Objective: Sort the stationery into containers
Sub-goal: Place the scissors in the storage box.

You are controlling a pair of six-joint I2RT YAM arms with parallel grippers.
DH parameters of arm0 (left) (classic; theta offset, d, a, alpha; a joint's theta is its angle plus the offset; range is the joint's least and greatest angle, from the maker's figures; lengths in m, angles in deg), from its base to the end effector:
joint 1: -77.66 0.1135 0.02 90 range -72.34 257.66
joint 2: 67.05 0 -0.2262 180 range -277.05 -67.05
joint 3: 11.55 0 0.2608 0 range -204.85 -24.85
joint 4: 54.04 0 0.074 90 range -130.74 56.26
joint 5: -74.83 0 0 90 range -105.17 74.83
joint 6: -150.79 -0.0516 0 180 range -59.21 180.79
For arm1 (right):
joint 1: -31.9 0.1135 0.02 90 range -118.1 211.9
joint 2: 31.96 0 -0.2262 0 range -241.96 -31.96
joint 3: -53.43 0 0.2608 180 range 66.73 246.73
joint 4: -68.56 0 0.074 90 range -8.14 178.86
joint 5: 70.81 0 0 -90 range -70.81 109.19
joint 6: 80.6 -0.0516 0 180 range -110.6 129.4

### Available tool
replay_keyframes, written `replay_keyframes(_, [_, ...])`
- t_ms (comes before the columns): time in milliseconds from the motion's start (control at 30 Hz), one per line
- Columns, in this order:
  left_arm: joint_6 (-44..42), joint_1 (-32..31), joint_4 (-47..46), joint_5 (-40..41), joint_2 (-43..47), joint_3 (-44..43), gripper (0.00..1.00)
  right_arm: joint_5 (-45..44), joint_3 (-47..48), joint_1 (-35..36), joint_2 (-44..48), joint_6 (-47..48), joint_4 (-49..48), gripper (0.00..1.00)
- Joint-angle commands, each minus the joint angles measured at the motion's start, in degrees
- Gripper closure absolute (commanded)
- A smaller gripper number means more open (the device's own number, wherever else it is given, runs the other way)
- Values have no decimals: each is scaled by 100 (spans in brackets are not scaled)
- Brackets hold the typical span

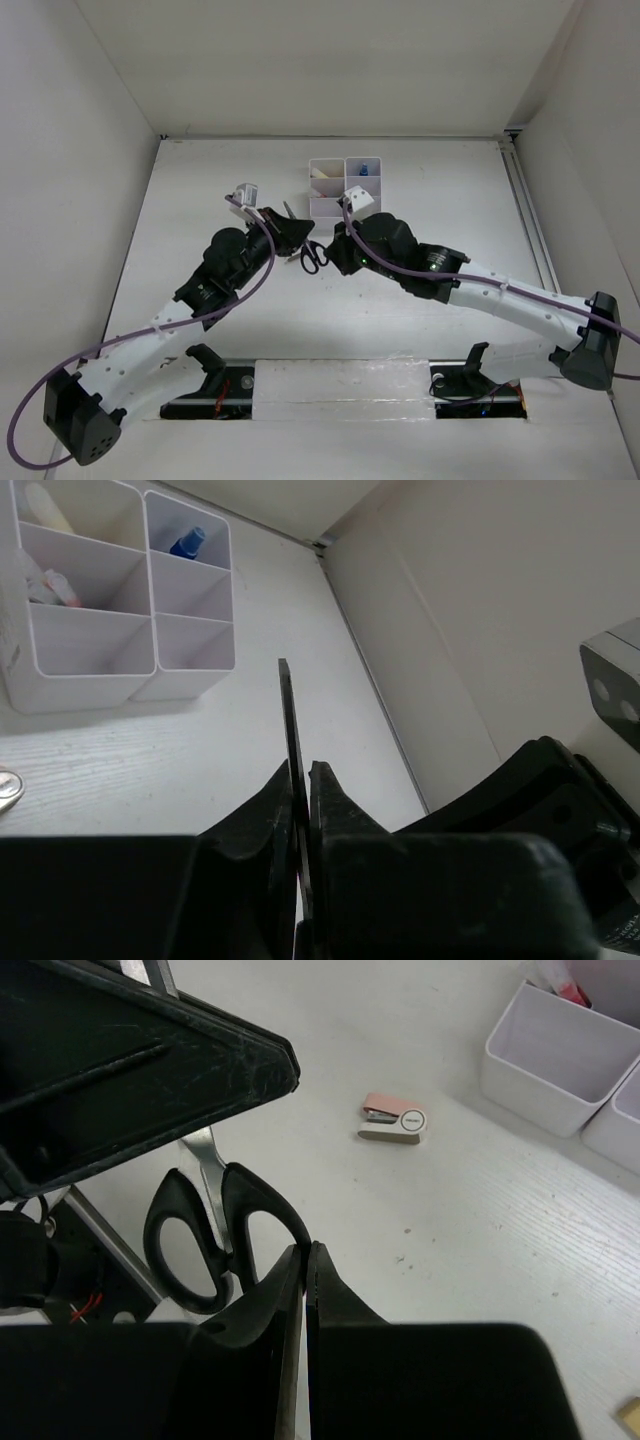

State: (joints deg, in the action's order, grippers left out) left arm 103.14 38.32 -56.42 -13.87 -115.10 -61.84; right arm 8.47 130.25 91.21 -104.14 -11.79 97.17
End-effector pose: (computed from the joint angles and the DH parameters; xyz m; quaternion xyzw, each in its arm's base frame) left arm 0.1976 -0.1605 0.3020 -0.0261 0.6775 -0.4749 0.5610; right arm 0.1740 0.2743 0.2993 -0.2245 0.8057 0.2907 0.4646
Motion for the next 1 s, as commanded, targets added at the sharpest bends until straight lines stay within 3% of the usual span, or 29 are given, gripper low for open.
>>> replay_keyframes(0, [-157, -13, -339, -129, -133, -124, 100, -105, 72, 37, 72, -8, -476, 100])
replay_keyframes(33, [-157, -13, -339, -130, -230, -124, 100, -158, 72, 37, 73, -8, -529, 99])
replay_keyframes(67, [-157, -13, -339, -130, -283, -124, 100, -158, 72, 37, 73, -8, -529, 92])
replay_keyframes(100, [-218, -13, -339, -182, -336, -185, 100, -228, 72, 37, 125, -60, -529, 45])
replay_keyframes(167, [-384, -13, -339, -183, -512, -238, 100, -684, 2, 37, 221, -61, -363, 2])
replay_keyframes(367, [-1421, -13, -751, 116, -1143, -449, 100, -1888, -192, 37, 933, -175, 366, 0])
replay_keyframes(500, [-2000, 40, -1996, -104, -1617, -466, 100, -2013, -515, 37, 1512, -289, 490, 0])
replay_keyframes(633, [-2379, 268, -2516, -446, -2417, -879, 100, -2013, -648, 37, 1803, -342, 718, 0])
replay_keyframes(800, [-3449, 321, -2432, -769, -3674, -2125, 100, -1723, -886, 37, 2181, -342, 719, 0])
replay_keyframes(967, [-3804, 530, -2273, -1420, -4597, -3032, 100, -1661, -939, 37, 2235, -342, 798, 0])
